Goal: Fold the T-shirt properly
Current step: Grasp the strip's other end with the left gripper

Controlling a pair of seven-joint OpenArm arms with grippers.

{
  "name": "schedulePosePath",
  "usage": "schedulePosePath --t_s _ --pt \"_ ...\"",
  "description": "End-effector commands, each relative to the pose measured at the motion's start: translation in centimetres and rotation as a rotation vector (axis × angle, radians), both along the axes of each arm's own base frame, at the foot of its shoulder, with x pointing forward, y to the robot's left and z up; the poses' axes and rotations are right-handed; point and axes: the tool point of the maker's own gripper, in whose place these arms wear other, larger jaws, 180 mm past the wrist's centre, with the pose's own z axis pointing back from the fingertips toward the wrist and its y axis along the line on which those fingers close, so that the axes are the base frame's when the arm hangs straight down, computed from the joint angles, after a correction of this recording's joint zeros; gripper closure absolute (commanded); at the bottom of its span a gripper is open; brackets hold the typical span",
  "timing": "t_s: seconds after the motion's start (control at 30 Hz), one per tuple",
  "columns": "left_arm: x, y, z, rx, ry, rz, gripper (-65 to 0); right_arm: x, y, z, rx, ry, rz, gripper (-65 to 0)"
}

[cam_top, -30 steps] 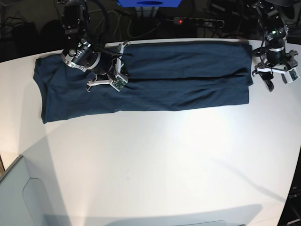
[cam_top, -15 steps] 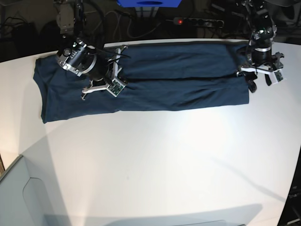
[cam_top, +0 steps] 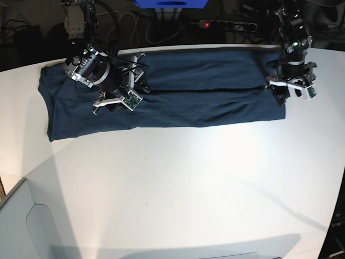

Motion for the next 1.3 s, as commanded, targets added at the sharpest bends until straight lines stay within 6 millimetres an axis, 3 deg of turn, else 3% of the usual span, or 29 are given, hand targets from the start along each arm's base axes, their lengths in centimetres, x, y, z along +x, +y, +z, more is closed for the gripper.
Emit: schedulePosePath --t_s 0.0,0.33,0.63,0.8,0.97,1.1,1.27 --pt "0.9 0.4 1.4 0.024 -0.053 -0.008 -38.8 0.3 0.5 1.0 0.027 -0.035 0.02 -31.6" --pt "0.9 0.2 1.2 0.014 -0.052 -0.005 -37.0 0.3 0.4 0.9 0.025 -0.032 0.019 -31.6" --pt "1.1 0.2 1.3 0.012 -0.056 -0.005 0.0 0.3 0.4 0.9 0.025 -0.032 0.019 -31.6" --pt "0.8 0.2 1.4 0.016 -0.053 -0.006 0.0 0.3 0.4 0.9 0.025 -0.032 0.019 -31.6" --pt "0.9 0.1 3.0 0.038 -0.076 -0.014 0.0 0.2 0.4 0.9 0.025 -0.03 0.019 -31.6" --pt "0.9 0.2 4.3 0.051 -0.077 -0.016 -12.6 0.2 0.4 0.9 0.025 -0.03 0.019 -31.6" --pt "0.8 1.3 3.7 0.046 -0.069 0.018 -23.8 0.2 0.4 0.9 0.025 -0.03 0.019 -31.6"
